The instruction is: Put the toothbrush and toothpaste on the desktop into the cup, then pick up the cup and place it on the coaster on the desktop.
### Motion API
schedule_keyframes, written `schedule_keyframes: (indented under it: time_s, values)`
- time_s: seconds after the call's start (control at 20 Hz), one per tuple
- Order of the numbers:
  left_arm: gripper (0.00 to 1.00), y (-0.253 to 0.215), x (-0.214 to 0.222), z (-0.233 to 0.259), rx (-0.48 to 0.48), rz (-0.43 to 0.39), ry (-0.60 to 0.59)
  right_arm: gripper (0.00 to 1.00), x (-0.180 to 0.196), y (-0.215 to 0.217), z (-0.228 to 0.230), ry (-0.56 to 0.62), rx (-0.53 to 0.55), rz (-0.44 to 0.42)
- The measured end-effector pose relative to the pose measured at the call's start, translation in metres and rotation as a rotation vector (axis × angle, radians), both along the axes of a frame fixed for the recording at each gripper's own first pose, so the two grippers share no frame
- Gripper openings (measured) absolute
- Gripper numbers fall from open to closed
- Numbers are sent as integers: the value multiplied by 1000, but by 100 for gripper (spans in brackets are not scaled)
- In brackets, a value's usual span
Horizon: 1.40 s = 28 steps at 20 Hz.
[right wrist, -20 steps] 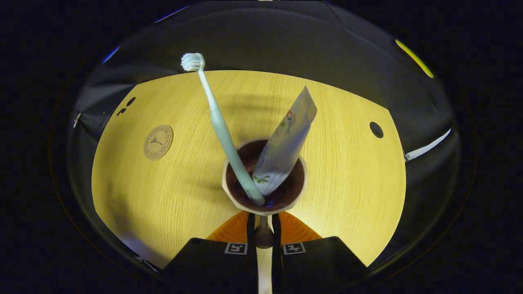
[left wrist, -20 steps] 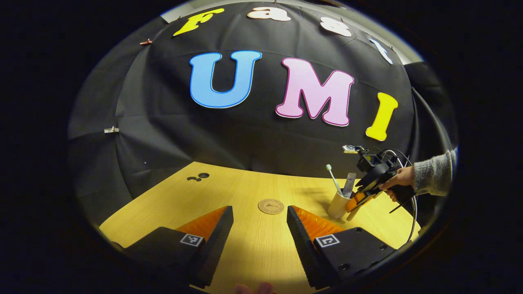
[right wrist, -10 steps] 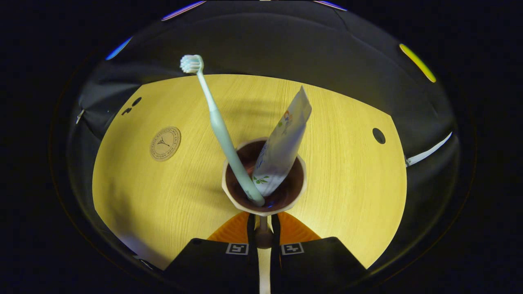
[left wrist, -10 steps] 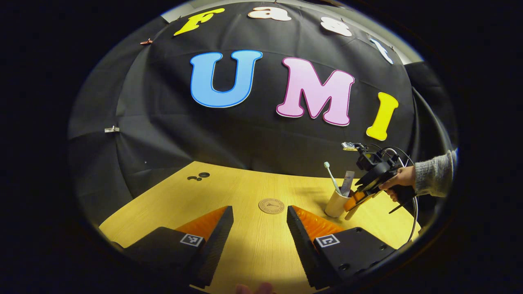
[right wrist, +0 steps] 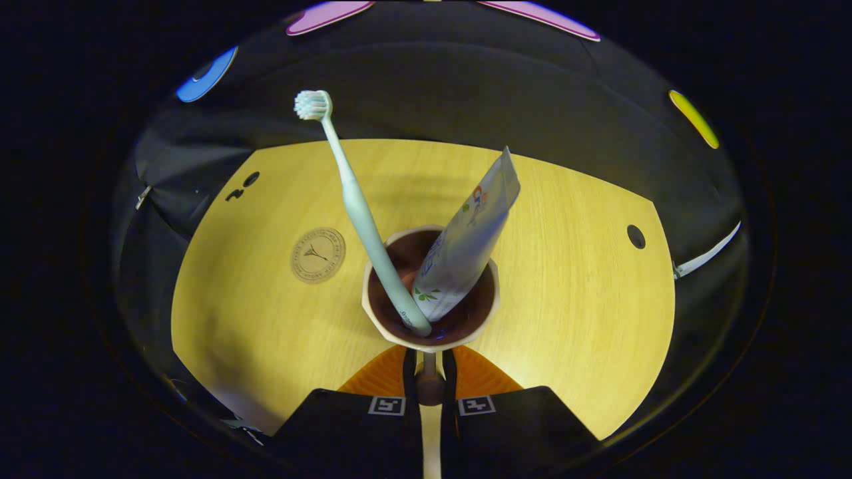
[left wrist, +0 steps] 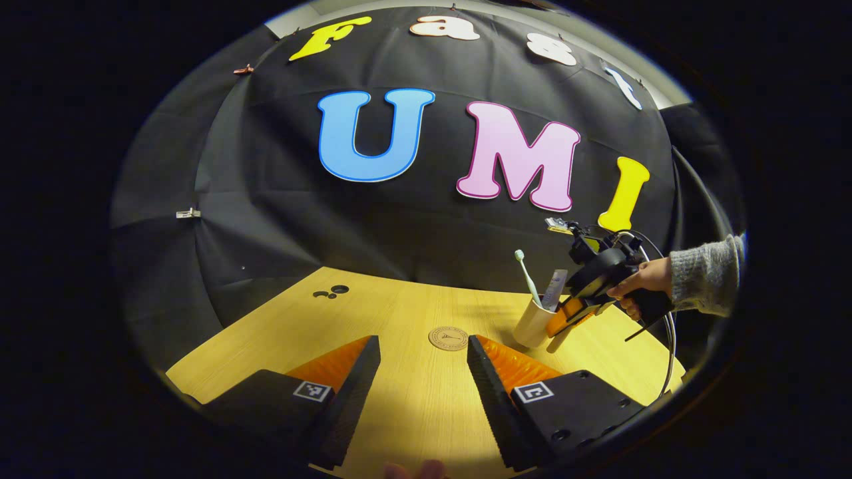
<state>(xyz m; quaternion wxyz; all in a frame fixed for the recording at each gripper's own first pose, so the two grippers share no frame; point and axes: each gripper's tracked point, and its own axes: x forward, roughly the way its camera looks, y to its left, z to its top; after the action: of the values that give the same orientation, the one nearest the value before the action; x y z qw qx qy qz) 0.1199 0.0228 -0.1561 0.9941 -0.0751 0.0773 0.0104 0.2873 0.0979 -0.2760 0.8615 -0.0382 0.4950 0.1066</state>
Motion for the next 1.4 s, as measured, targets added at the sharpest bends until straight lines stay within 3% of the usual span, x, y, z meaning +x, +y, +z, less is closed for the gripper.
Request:
schedule_keyframes:
  time_s: [0.25, 0.8, 1.4]
  values:
    - [85, 21, -17, 0, -2, 13, 2, 14, 7, 59, 13, -4, 27, 48]
    - [84, 70, -41, -14, -17, 67, 28, 14, 29, 147, -16, 34, 11, 110]
    - [85, 93, -36, -23, -34, 105, 47, 14, 45, 167, -37, 35, -60, 137]
